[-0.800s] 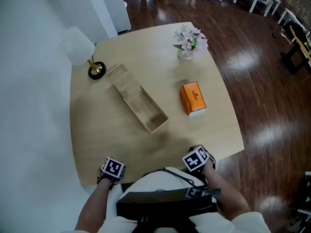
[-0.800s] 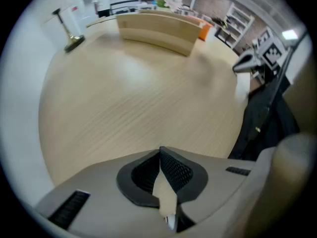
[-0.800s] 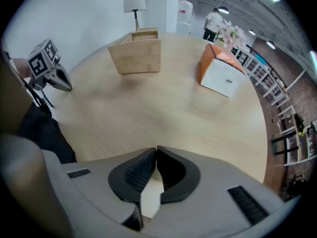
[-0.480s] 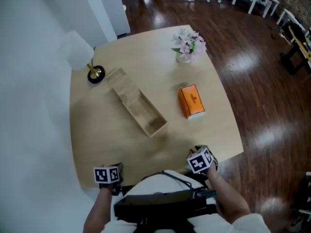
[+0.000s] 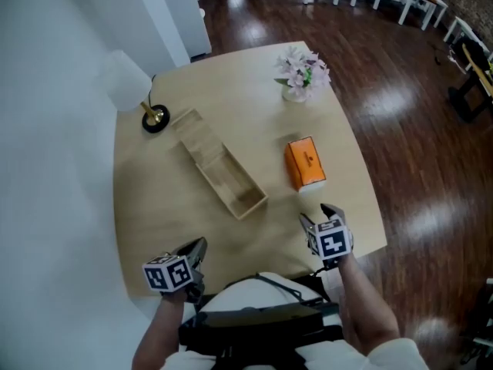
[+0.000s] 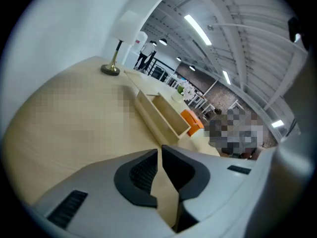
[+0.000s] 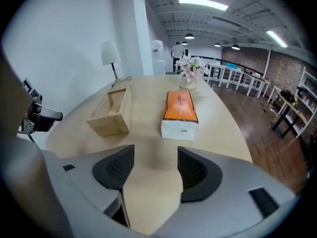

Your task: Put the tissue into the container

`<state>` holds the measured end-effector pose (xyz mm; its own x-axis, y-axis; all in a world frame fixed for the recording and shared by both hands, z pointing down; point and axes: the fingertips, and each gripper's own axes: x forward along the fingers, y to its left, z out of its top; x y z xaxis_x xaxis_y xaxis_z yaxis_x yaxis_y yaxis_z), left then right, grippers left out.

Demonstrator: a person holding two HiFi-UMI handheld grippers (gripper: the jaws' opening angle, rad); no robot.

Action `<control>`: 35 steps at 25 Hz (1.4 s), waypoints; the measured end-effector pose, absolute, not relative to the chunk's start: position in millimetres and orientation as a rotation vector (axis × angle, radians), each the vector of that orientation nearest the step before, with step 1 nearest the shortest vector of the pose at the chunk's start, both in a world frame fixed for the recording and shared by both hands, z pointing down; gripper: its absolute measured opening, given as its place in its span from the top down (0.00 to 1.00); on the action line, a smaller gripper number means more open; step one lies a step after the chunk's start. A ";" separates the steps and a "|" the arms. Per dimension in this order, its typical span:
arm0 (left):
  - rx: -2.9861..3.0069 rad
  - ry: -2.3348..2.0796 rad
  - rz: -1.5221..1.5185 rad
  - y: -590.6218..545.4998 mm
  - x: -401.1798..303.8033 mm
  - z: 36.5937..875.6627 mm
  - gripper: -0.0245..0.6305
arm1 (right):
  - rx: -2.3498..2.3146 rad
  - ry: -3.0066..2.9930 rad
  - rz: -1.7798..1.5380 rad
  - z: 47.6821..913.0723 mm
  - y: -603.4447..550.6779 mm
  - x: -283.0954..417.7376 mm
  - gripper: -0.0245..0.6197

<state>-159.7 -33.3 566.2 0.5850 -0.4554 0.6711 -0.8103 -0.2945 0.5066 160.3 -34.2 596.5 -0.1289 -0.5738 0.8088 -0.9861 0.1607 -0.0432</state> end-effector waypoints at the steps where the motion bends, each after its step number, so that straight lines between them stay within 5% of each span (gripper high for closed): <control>1: 1.959 -1.012 0.487 -36.0 -154.2 559.3 0.89 | 1.503 -1.795 0.804 592.4 -39.9 163.1 0.52; 4: 2.033 -1.008 0.425 -44.1 -134.7 534.1 0.76 | 1.540 -1.821 0.768 579.6 -61.3 171.3 0.47; 9: 2.178 -0.985 0.361 -56.0 -94.6 496.0 0.70 | 1.590 -1.850 0.759 570.5 -107.9 185.4 0.36; 16: 2.243 -0.987 0.370 -64.6 -52.3 487.5 0.70 | 1.594 -1.827 0.785 586.3 -159.1 196.9 0.26; 35: 2.247 -0.963 0.502 -73.7 3.6 504.3 0.70 | 1.450 -1.821 0.972 643.0 -183.9 182.6 0.25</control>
<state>3.6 -73.7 504.3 0.6596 -0.5038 0.5578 -0.7458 -0.5311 0.4022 182.6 -183.9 643.0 -0.2146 -0.5294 0.8207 -0.9766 0.1307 -0.1710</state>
